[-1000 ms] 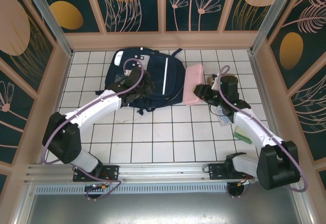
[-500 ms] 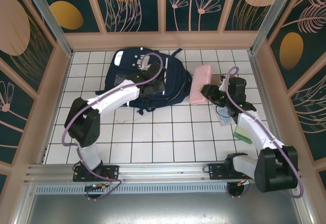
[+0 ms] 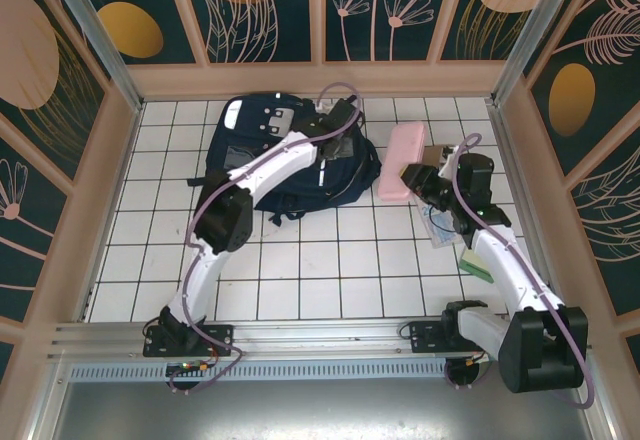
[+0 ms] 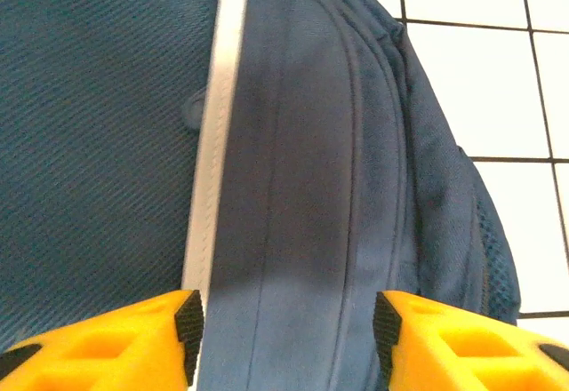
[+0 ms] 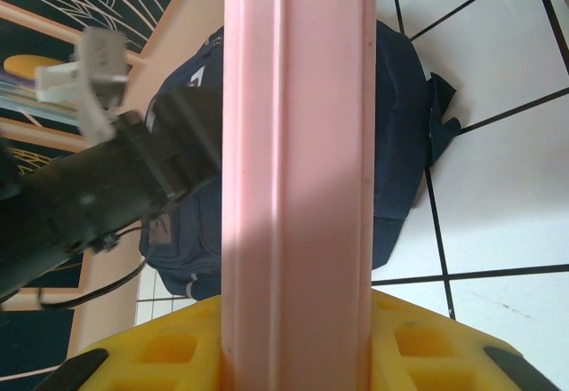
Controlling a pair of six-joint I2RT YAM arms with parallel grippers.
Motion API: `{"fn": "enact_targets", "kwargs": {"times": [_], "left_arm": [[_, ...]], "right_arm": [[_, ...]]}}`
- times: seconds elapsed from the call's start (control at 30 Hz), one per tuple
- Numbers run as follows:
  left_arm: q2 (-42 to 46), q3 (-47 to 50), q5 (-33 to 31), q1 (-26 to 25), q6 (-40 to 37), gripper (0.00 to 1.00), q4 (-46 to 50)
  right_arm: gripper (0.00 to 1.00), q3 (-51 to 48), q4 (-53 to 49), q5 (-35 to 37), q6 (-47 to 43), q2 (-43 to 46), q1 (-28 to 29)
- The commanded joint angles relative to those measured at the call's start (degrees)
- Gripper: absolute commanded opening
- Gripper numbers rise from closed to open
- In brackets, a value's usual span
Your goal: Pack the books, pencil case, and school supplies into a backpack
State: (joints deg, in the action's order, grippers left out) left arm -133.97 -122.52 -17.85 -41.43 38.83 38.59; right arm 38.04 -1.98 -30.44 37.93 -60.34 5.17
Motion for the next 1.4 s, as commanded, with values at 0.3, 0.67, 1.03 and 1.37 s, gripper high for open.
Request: {"fn": "enact_targets", "kwargs": {"times": [0.3, 0.67, 1.03, 1.37], "left_arm": [[-11.56, -7.32, -9.28, -1.64, -5.35, 0.69, 8.36], [-6.4, -2.88, -17.34, -2.33, -1.19, 0.0, 13.84], [17.68, 8.79, -13.02, -2.21, 0.39, 0.0, 6.9], [27.26, 8.14, -10.89, -1.69, 0.44, 0.0, 5.5]], "right_arm": [[0.27, -2.19, 1.13, -0.89, 1.37, 2.67, -0.67], [0.25, -1.93, 2.22, -2.12, 1.52, 1.56, -0.64], [0.25, -0.98, 7.04, -5.14, 3.07, -1.22, 1.32], [0.25, 0.27, 12.45, -3.54, 5.88, -5.51, 8.2]]}}
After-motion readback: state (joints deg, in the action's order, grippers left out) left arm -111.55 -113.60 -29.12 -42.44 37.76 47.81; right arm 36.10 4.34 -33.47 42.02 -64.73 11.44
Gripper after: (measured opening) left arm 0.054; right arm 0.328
